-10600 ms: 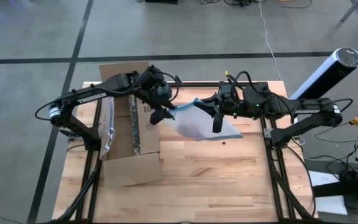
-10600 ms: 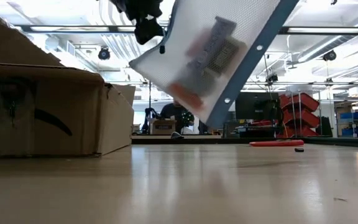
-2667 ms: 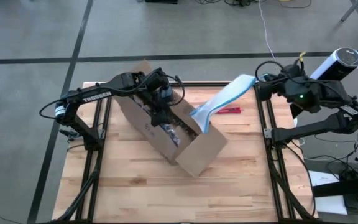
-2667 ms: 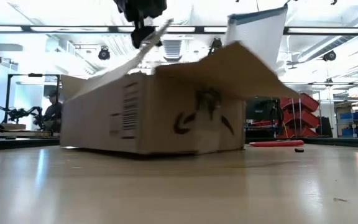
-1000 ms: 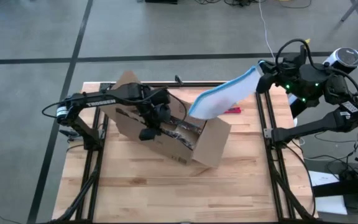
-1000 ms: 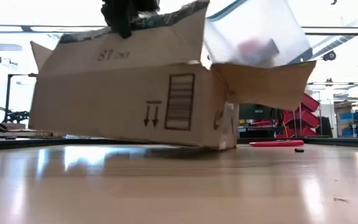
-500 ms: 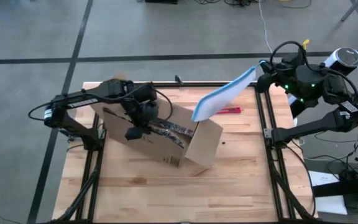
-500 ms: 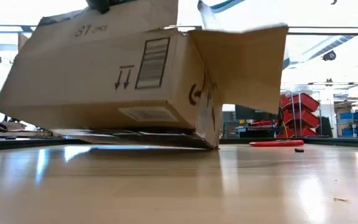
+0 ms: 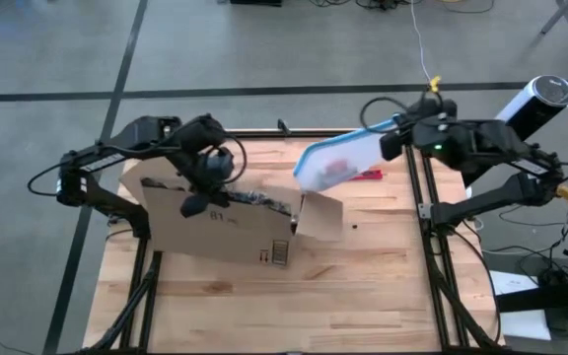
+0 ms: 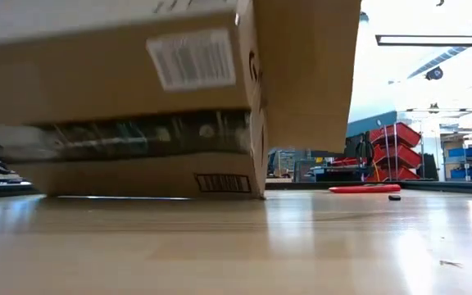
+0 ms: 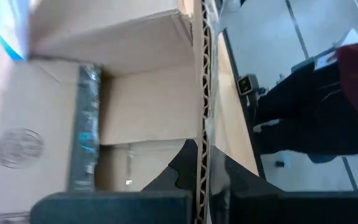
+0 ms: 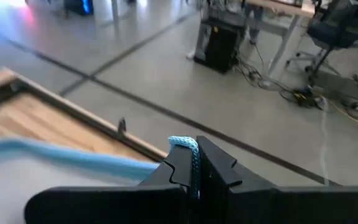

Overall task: Unpack boxes
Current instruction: Close the blue transparent zip bag, then break down the box using the red cutter

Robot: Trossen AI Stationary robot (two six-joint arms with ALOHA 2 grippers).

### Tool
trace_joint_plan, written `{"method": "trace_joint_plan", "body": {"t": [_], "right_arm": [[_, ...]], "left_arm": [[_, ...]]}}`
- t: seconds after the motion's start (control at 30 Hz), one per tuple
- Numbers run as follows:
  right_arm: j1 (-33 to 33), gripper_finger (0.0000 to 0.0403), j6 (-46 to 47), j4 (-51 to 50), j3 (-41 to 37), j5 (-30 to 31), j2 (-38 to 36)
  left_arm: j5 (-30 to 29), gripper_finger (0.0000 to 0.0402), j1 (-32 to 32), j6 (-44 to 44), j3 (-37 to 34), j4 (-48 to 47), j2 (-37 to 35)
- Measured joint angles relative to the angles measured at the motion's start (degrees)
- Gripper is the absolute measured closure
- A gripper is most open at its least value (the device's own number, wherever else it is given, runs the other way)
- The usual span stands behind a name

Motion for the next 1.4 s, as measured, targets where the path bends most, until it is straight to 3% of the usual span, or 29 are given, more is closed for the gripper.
{"method": "trace_joint_plan", "body": {"t": [0.4,0.63,0.87,1.1,1.3,1.4], "right_arm": [[0.07,0.0403,1.09,-2.25,-2.26,-7.70,9.26],[0.04,0.0403,1.78,-0.50,-5.20,-11.80,12.43],[-0.17,0.0395,2.47,1.35,-6.45,-11.69,13.52],[-0.25,0.0318,-2.07,6.95,-6.42,-11.51,11.03],[-0.81,0.0213,-3.66,7.82,-6.47,-10.60,9.15],[-0.81,0.0186,-7.25,12.04,-6.43,-15.27,8.14]], "left_arm": [[0.81,0.0401,-0.04,-0.71,9.01,0.94,-1.01],[0.43,0.0401,-0.04,-0.71,10.15,1.15,-0.84],[1.28,0.0401,0.00,-0.80,10.13,1.29,-0.31],[2.80,0.0401,0.00,-1.47,10.10,1.23,0.19],[3.03,0.0401,-0.02,-2.40,10.03,1.54,0.71],[3.07,0.0401,0.00,-2.52,10.02,1.71,1.24]]}}
